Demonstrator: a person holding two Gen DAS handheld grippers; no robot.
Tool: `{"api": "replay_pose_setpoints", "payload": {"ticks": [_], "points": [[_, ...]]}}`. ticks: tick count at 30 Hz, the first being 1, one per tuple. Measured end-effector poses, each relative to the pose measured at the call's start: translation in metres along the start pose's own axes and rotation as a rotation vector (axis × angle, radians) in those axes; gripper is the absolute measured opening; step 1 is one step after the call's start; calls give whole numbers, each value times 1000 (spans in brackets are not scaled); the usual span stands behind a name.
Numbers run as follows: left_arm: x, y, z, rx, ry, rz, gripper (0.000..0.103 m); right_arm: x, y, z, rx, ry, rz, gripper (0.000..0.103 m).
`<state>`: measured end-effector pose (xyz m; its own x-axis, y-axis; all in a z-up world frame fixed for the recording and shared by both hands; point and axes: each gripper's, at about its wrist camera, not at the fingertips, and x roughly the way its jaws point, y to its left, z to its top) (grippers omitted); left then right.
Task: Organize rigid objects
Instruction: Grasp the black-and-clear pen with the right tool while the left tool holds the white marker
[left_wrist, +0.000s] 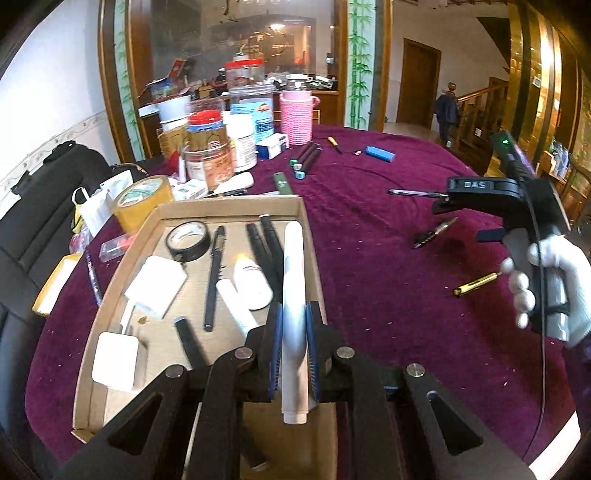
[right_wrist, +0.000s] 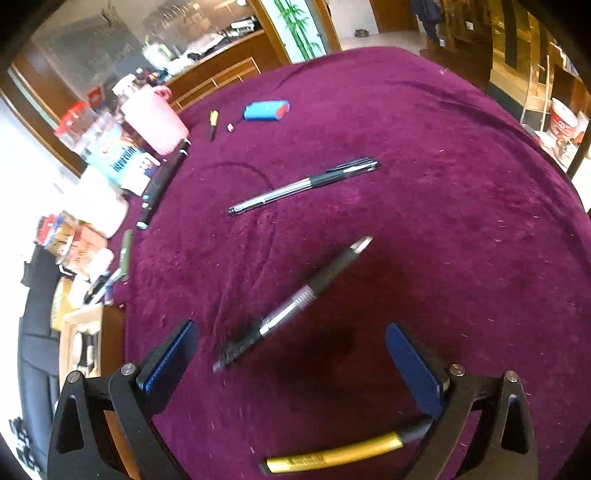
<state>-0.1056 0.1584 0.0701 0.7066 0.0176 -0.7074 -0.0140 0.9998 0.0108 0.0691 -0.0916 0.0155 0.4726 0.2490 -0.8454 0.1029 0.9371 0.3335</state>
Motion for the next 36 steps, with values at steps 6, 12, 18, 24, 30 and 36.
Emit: {"api": "replay_pose_setpoints", "payload": {"ticks": [6, 12, 18, 24, 30, 36], "points": [[4, 12, -1, -16, 9, 8, 12, 19, 19, 2, -12, 17, -83, 103], [7, 14, -5, -21, 16, -3, 12, 24, 37, 2, -132, -9, -227, 73], [9, 20, -5, -39, 23, -24, 12, 16, 31, -2, -191, -43, -241, 31], [7, 24, -6, -56, 22, -39, 12, 3, 8, -7, -187, -41, -153, 12], [5, 25, -7, -55, 21, -67, 12, -3, -1, -12, -137, -42, -69, 11], [2, 22, -6, -58, 21, -92, 12, -13, -4, -18, -106, -44, 0, 11]]}}
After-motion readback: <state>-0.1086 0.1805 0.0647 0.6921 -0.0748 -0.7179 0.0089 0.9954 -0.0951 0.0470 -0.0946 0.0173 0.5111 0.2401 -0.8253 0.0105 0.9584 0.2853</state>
